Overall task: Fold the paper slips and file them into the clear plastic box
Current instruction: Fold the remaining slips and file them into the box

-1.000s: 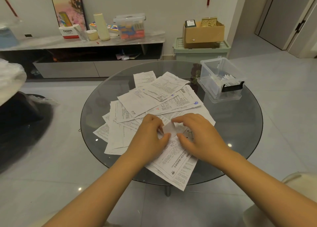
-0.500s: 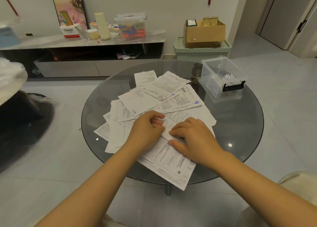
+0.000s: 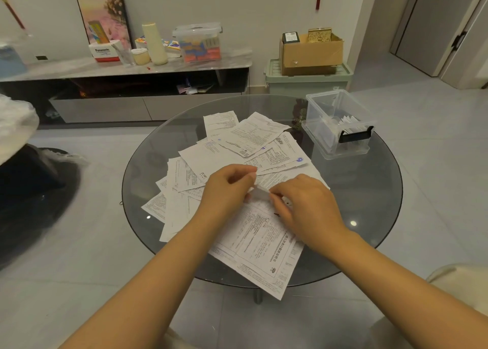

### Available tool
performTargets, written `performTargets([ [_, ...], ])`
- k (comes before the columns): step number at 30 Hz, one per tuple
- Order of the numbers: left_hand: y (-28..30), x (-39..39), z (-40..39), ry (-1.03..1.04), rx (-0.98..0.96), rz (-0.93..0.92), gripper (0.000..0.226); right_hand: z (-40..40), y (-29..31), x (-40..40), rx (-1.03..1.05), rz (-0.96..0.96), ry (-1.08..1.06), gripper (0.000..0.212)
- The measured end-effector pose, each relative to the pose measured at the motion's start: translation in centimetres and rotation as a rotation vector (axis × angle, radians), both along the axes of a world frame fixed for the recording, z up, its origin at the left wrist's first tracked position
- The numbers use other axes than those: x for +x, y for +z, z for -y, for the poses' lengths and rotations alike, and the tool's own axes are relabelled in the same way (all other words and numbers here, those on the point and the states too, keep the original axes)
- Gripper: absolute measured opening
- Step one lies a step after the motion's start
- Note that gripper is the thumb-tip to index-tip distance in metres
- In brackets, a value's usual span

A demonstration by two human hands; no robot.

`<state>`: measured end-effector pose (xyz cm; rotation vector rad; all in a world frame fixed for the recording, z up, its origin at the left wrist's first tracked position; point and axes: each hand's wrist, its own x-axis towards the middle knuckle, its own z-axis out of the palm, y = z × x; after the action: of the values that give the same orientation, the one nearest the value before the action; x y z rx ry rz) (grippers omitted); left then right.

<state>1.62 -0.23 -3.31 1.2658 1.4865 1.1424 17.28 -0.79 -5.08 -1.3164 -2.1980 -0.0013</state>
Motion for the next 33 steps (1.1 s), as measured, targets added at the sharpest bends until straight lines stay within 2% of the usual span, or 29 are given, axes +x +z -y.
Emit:
performTargets([
  [5,0.1,1.3,0.1,-0.132,0.181,-0.204,0.006,-1.1,0.3,1.2,-0.101,-0.058,-0.032,0.017],
  [10,-0.1,2.2,-0.5,-0.075,0.271,-0.311,0.019,-1.2,0.9,1.8,-0.125,-0.164,-0.003,0.011],
  [14,0.0,3.1,-0.8,-0.069,0.323,-0.292,0.019,-1.7,1.7,2.7,-0.148,-0.157,0.004,0.009],
  [16,0.0,3.5,-1.0,-0.070,0.322,-0.234,0.012,-2.0,2.2,3.3,-0.148,-0.156,-0.011,0.009],
  [17,0.1,3.7,-1.3,-0.076,0.316,-0.223,0.011,-2.2,2.5,3.8,-0.145,-0.153,-0.035,0.010],
  [18,0.0,3.9,-1.4,-0.079,0.304,-0.246,0.021,-2.3,2.8,4.1,-0.142,-0.157,-0.065,0.010],
  [21,-0.2,4.2,-1.9,-0.120,0.272,-0.398,0.039,-2.7,4.3,5.6,-0.086,-0.260,-0.198,0.010],
  [26,-0.7,5.1,-2.2,-0.205,0.294,-0.716,0.037,-4.8,6.7,8.8,0.036,-0.471,-0.449,0.010],
  [29,-1.0,5.5,-2.8,-0.235,0.270,-0.771,0.036,-7.4,7.3,10.2,0.041,-0.498,-0.545,0.013],
  [33,-1.4,5.7,-3.7,-0.239,0.260,-0.793,0.035,-11.1,7.4,11.1,-0.070,-0.479,-0.624,0.013],
])
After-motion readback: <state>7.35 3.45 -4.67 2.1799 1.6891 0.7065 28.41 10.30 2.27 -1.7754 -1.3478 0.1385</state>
